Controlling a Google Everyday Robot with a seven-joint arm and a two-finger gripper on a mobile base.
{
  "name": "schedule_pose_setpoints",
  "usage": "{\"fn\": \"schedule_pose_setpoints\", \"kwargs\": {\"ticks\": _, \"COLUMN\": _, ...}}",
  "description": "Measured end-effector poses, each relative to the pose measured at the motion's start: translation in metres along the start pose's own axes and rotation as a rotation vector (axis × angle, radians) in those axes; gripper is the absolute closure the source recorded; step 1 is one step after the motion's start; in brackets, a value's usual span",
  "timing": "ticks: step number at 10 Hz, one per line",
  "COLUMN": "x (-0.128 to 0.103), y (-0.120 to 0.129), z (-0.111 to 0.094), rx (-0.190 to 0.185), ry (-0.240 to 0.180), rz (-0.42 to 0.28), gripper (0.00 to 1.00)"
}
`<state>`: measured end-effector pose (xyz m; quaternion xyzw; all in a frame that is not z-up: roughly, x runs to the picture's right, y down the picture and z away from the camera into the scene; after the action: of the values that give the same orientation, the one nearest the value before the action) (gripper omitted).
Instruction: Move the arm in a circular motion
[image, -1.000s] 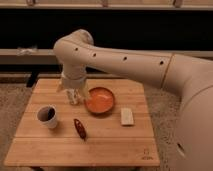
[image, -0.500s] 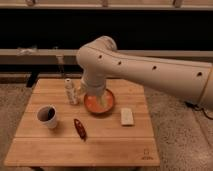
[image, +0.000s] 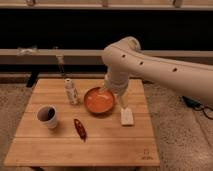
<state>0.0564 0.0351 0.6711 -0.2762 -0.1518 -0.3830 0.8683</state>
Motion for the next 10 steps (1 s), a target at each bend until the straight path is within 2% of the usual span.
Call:
{"fn": "schedule_pose_setpoints", "kwargs": {"ticks": 1, "x": 0.019, "y": 0.002, "z": 0.005, "rx": -0.011, "ry": 0.012, "rz": 0.029, "gripper": 0.2}}
{"fn": "schedule_pose_setpoints", "kwargs": {"ticks": 2, "x": 0.053, "y": 0.002, "z": 0.015, "rx": -0.026, "ry": 0.031, "rz": 0.077, "gripper": 0.2}}
{"fn": "schedule_pose_setpoints", "kwargs": {"ticks": 4, "x": 0.089, "y": -0.003, "z": 0.025, "rx": -0.034, "ry": 0.049, "rz": 0.121, "gripper": 0.2}}
{"fn": "schedule_pose_setpoints", "kwargs": {"ticks": 6, "x": 0.131, "y": -0.026, "z": 0.035, "rx": -0.032, "ry": 0.089, "rz": 0.14, "gripper": 0.2}}
{"fn": "schedule_pose_setpoints", "kwargs": {"ticks": 7, "x": 0.137, "y": -0.039, "z": 0.036, "rx": -0.028, "ry": 0.099, "rz": 0.134, "gripper": 0.2}}
{"fn": "schedule_pose_setpoints", "kwargs": {"ticks": 10, "x": 0.15, "y": -0.099, "z": 0.045, "rx": -0.022, "ry": 0.111, "rz": 0.095, "gripper": 0.2}}
